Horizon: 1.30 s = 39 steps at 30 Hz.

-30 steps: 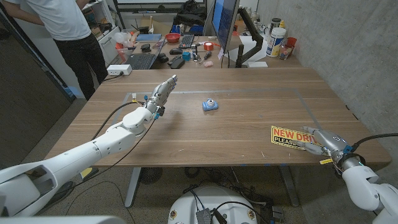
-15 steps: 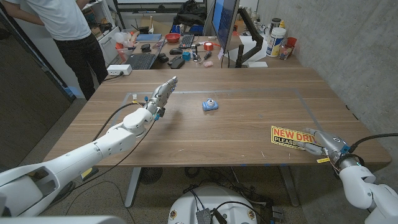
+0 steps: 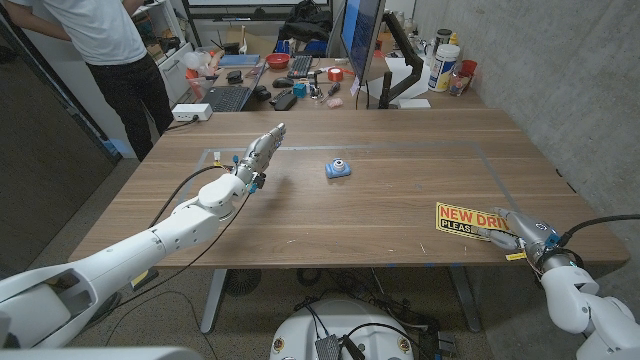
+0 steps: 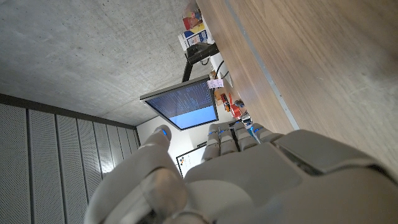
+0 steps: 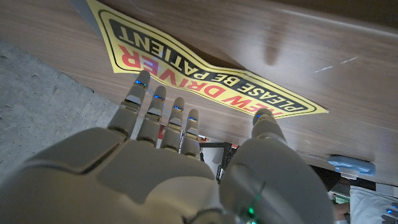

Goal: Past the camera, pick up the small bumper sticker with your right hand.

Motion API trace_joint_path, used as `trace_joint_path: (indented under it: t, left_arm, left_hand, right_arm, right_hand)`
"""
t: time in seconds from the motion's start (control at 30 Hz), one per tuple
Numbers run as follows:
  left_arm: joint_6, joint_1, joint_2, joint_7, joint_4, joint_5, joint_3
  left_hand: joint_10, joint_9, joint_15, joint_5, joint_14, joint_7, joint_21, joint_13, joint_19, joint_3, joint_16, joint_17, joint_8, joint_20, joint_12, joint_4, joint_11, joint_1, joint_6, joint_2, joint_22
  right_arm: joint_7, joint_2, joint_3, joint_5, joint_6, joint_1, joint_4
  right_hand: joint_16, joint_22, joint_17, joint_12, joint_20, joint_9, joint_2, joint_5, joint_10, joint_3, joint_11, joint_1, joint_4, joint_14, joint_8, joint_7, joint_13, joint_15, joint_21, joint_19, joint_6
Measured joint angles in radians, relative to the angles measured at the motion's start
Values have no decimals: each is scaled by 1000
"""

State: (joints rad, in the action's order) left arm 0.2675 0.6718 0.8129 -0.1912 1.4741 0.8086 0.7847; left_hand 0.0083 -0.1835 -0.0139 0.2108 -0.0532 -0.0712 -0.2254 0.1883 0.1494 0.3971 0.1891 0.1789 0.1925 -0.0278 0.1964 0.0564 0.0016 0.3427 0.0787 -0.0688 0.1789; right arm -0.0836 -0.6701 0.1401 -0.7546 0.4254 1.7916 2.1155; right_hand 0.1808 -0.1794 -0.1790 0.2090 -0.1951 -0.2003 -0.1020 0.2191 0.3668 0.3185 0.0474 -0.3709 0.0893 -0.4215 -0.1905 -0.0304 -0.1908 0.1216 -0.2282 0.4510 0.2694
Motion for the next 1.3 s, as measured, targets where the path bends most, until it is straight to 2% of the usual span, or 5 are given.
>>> trace_joint_path:
  t: [0.17, 0.6, 0.9, 1.1, 1.3]
  left_arm:
    - [-4, 2, -5, 3, -5, -2, -5]
    - [-12, 6, -23, 17, -24, -9, -20]
    - [-19, 6, -40, 30, -42, -13, -32]
    - [-25, 6, -48, 42, -51, -21, -41]
    - [-30, 10, -50, 48, -52, -28, -51]
  left_hand:
    - [0, 0, 0, 0, 0, 0, 0, 0, 1, 0, 0, 0, 0, 1, 0, 0, 0, 0, 0, 0, 0]
    - [0, 0, 0, 0, 0, 0, 4, 0, 1, 0, 0, 0, 0, 1, 0, 0, 0, 0, 0, 0, 0]
    - [0, 0, 0, 0, 0, 0, 4, 0, 1, 0, 0, 0, 0, 1, 0, 0, 0, 0, 0, 0, 0]
    - [0, 0, 0, 0, 0, 0, 8, 0, 1, 0, 0, 0, 0, 1, 0, 0, 0, 0, 0, 0, 0]
    - [0, 0, 0, 0, 0, 0, 8, 0, 1, 0, 0, 0, 0, 1, 0, 0, 0, 0, 0, 0, 0]
  right_arm:
    - [1, -6, -15, 2, 27, -9, 0]
    - [2, -26, -54, 17, 88, -36, 0]
    - [-4, -39, -75, 41, 118, -47, -4]
    - [-15, -53, -94, 55, 133, -55, -9]
    - [-41, -56, -112, 71, 143, -61, -17]
  right_hand:
    - [0, -4, 0, 0, -7, 0, 1, 0, -5, -8, 5, 12, 0, 0, 0, 7, 0, 0, 7, -7, -7]
    - [0, -5, 0, 0, -11, 0, -12, 0, -10, -18, 10, 35, -10, 6, 0, 2, 0, 5, 9, -11, -13]
    - [0, -4, 0, 0, -11, 0, -16, 0, -17, -28, 6, 39, -11, 9, 0, 2, 0, 2, 16, -11, -13]
    - [0, -4, 0, 0, -21, 0, -16, 8, -17, -29, 6, 52, -13, 9, 0, -3, 0, 2, 23, -23, -18]
    - [0, -5, 0, 0, -19, 0, -16, 7, -24, -33, -1, 52, -16, 20, 0, -11, 0, 2, 31, -38, -25]
